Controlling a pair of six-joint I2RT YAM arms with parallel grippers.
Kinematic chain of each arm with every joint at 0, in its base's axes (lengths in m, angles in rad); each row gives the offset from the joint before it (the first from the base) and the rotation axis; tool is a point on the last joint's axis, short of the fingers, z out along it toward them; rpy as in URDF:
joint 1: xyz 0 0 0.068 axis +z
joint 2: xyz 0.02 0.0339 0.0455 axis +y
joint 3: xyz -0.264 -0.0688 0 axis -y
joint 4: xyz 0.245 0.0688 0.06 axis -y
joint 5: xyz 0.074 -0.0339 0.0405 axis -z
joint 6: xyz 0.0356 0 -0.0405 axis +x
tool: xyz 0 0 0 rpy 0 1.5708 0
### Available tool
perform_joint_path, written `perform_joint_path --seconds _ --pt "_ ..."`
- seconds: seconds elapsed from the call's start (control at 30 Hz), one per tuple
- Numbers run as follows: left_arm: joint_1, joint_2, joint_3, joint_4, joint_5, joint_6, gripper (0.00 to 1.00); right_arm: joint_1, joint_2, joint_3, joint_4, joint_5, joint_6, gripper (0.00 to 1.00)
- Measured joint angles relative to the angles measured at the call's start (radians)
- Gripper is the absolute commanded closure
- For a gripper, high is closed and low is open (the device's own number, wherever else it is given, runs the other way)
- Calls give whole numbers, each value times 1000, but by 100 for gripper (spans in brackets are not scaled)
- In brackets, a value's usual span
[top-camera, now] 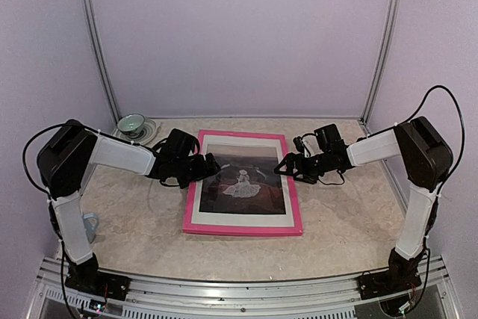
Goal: Put the photo into the frame
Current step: Place the photo frame at the center of the board.
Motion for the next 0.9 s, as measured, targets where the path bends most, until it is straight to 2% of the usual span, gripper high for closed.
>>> perform_joint_path --seconds 0.47,0.9 --pt "-72 3 111 -187 -189 85 1 1 0 2 -8 2 -11 1" --pt "-104 3 130 -236 -266 129 1 3 0 4 -14 4 -30 1"
